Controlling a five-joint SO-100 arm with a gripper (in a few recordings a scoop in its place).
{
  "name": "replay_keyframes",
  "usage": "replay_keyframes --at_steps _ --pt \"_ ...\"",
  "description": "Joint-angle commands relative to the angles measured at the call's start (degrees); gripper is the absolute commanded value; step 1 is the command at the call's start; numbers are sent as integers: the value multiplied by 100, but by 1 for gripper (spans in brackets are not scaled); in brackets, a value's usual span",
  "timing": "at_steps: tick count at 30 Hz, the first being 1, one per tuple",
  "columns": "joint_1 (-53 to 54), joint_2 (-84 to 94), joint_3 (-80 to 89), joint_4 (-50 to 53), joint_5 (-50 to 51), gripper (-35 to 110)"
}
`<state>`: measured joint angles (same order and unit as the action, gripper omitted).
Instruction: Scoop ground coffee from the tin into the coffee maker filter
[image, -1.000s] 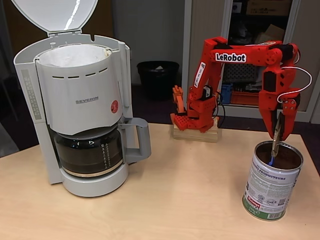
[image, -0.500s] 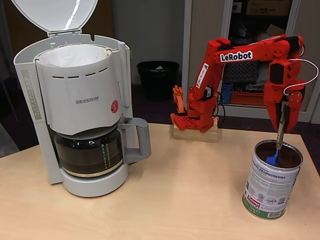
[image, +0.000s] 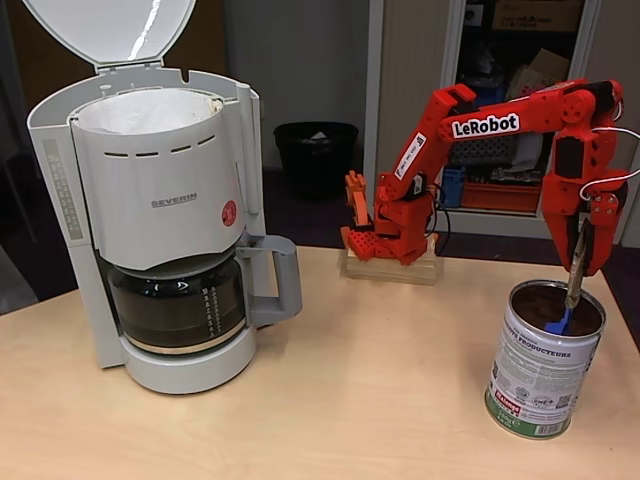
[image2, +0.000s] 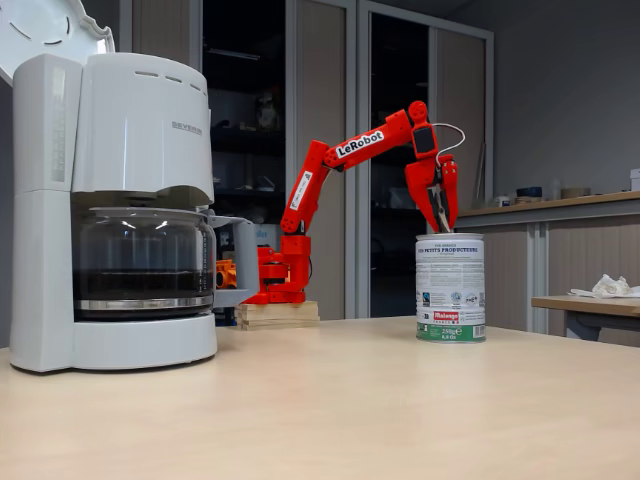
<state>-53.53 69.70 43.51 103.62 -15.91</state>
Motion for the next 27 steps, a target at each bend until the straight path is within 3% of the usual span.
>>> replay_keyframes --at_steps 1,15,23,27 --pt "-88 -35 -404 79 35 0" --pt "-141 -343 -1292 88 404 0" --pt "-202 -149 -1345 -220 1696 0" --pt "-237 466 -360 -967 2285 0"
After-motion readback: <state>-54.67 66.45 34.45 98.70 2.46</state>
